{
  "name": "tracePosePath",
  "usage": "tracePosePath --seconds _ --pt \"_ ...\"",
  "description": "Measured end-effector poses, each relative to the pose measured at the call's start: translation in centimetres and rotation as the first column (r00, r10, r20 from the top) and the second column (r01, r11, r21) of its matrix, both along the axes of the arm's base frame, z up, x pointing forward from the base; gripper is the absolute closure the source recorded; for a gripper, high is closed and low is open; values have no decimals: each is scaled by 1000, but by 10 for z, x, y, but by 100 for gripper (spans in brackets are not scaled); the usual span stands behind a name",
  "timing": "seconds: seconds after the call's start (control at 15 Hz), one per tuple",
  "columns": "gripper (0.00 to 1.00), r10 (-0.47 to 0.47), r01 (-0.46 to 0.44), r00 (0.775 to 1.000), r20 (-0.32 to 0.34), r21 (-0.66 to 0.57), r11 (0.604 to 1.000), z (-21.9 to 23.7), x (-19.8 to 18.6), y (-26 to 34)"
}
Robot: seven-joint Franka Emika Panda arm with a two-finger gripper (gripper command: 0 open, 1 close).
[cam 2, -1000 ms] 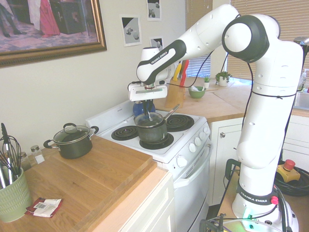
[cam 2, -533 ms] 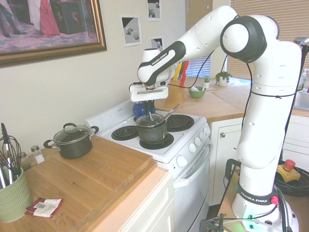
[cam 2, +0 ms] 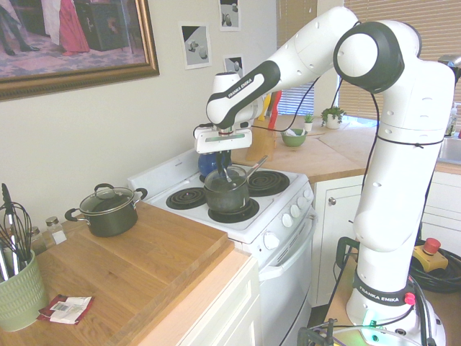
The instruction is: Cover the lid of the pot
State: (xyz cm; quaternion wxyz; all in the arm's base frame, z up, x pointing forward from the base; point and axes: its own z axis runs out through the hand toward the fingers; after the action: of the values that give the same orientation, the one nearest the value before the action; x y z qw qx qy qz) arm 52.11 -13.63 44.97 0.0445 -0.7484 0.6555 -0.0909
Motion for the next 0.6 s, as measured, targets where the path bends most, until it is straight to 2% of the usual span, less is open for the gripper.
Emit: tracePosePath --seconds 0.4,0.6 --pt "100 -5 5 999 41 -4 1000 25 -11 -1" --pt "100 5 -5 1000 21 1 1000 15 -16 6"
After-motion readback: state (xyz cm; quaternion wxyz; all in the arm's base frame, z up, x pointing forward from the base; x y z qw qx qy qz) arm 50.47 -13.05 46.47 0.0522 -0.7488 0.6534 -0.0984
